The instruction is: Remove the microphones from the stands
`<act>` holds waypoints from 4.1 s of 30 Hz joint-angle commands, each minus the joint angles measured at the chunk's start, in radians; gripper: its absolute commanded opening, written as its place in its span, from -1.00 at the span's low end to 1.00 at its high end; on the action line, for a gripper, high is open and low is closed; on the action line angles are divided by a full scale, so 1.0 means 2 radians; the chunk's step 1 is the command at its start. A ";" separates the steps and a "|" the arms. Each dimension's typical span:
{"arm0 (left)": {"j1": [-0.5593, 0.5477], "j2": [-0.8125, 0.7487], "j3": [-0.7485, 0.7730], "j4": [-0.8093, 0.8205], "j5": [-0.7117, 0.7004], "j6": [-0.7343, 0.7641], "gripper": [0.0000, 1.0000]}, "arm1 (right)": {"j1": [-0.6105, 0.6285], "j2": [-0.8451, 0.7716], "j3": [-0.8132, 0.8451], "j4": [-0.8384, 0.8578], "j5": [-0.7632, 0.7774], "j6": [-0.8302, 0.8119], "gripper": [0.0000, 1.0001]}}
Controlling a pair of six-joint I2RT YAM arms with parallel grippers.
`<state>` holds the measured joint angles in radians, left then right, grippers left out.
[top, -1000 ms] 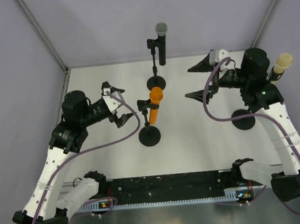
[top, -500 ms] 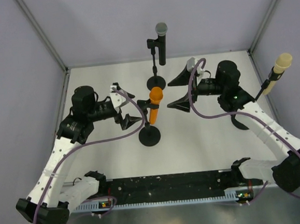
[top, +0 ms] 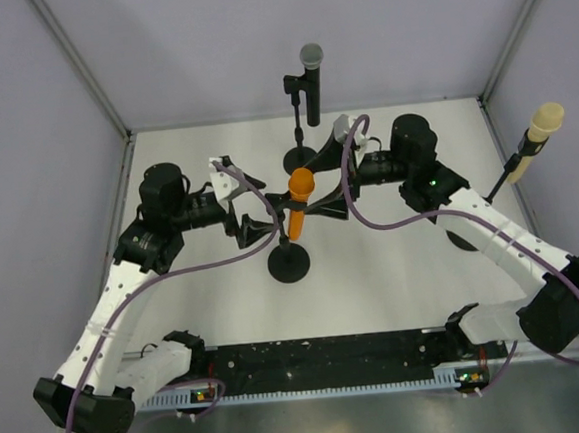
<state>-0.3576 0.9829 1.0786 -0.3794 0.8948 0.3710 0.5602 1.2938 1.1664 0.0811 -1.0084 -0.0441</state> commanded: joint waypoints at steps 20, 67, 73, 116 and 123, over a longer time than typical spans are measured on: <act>0.020 0.019 -0.028 0.091 0.014 -0.059 0.98 | 0.031 0.014 0.043 -0.016 0.050 -0.013 0.27; 0.035 0.032 -0.042 0.126 0.073 -0.099 -0.25 | 0.035 -0.004 0.027 -0.010 0.069 -0.015 -0.21; 0.045 0.022 -0.047 0.141 0.083 -0.115 -0.17 | 0.035 -0.007 0.027 -0.010 0.071 -0.014 -0.21; 0.045 0.050 -0.033 0.153 0.113 -0.141 0.23 | 0.043 -0.006 0.022 -0.014 0.076 -0.016 -0.22; 0.045 0.058 -0.028 0.151 0.126 -0.146 0.73 | 0.043 -0.007 0.020 -0.011 0.076 -0.013 -0.22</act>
<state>-0.2634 1.1034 0.9836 -0.1123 1.1122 0.0792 0.6270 1.3140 1.2049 0.0235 -0.8490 -0.0708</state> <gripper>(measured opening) 0.853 0.512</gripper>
